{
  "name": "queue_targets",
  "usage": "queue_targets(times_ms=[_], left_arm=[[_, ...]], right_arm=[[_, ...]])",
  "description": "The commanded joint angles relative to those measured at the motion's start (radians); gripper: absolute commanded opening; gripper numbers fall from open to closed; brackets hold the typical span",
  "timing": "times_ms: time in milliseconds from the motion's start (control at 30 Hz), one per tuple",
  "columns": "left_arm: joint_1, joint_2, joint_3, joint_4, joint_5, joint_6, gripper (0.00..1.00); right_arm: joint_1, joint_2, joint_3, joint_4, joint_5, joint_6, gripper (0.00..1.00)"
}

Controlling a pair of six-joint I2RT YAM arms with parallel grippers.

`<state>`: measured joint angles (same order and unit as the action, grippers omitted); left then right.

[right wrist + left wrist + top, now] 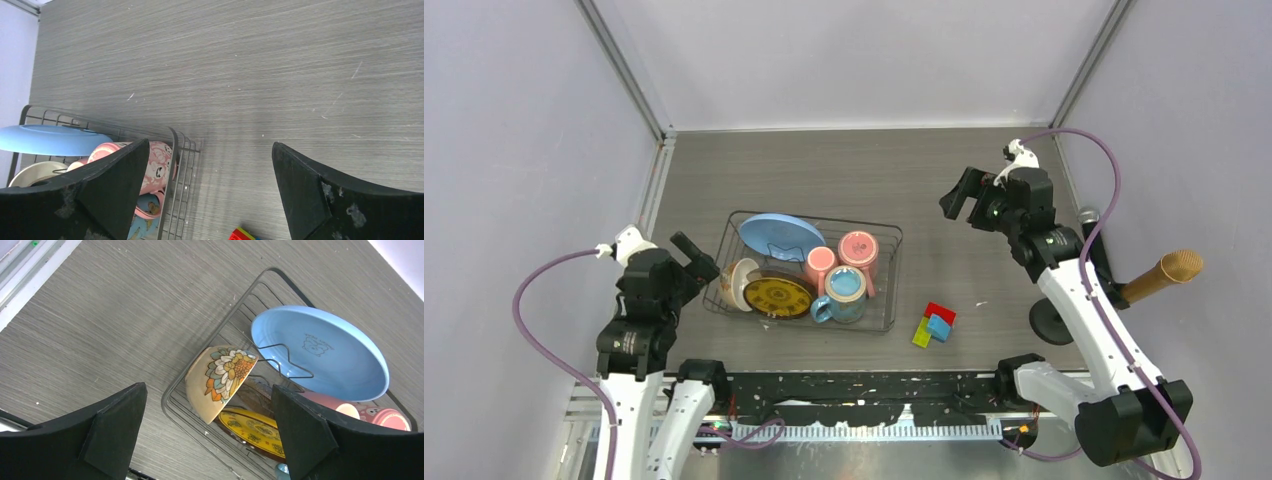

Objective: Unload the mixed dishes from the dish rack
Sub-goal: Pick up the cup from the dish rack.

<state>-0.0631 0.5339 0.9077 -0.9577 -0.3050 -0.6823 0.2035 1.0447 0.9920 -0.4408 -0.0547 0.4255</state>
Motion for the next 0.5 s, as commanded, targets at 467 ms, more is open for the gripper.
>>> queue_targets(times_ms=[467], left_arm=[[0.004, 0.058, -0.071, 0.086, 0.095, -0.016, 0.99]], right_arm=[[0.174, 0.071, 0.034, 0.195, -0.276, -0.156, 1.0]])
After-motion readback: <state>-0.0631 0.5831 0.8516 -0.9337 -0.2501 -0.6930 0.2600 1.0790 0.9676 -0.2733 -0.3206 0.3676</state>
